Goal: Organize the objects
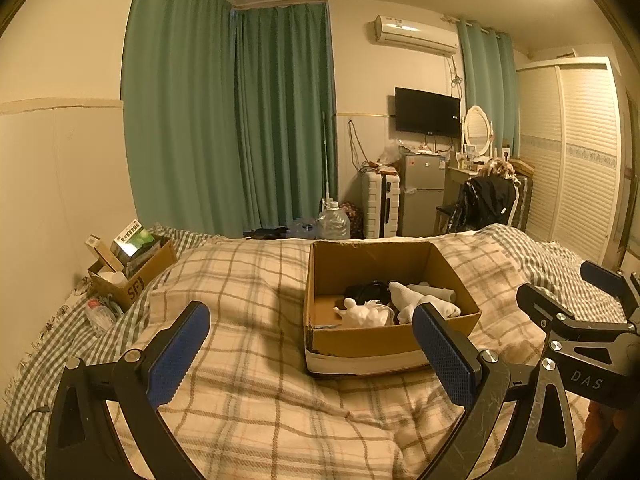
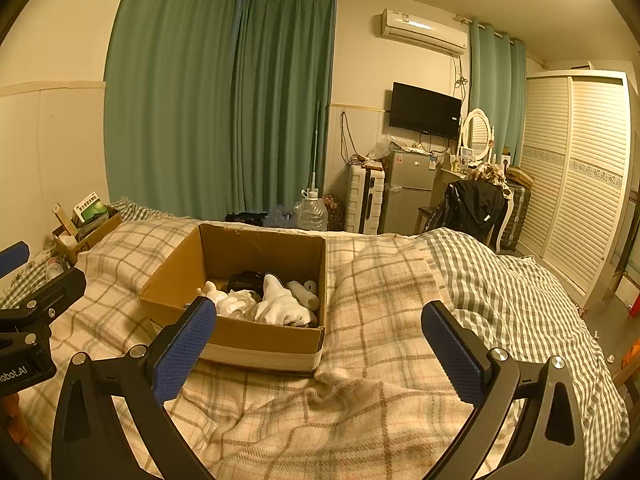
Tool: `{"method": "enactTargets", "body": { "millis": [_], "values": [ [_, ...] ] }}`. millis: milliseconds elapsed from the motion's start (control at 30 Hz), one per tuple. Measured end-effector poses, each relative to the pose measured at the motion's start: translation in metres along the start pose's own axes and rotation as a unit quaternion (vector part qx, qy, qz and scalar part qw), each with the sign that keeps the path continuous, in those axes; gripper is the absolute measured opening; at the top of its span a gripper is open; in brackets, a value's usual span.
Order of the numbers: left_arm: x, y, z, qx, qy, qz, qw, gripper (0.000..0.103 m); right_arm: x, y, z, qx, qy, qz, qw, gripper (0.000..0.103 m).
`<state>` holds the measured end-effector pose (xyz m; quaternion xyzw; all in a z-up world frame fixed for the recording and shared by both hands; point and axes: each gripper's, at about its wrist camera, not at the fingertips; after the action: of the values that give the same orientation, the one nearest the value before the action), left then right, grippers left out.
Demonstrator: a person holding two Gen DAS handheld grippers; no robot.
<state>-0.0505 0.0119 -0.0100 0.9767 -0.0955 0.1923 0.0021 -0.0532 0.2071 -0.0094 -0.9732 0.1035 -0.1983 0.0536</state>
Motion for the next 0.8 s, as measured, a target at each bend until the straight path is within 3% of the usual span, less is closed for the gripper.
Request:
{"method": "enactTargets", "body": {
  "millis": [800],
  "values": [
    [-0.0008, 0.0033, 0.0019, -0.002, 0.003, -0.006, 1.0000, 0.103, -0.0021, 0.0004, 0.0024, 0.002, 0.002, 0.000, 1.000, 0.103]
  ]
}}
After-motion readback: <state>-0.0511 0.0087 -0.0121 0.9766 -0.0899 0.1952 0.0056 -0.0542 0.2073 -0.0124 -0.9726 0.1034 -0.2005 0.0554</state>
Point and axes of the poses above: each gripper's, at about its wrist camera, not at the fingertips, and x roughly against the way its jaws point, y to its left, z to its underside, and after that the axes turned 11 degrees about z, right-handed
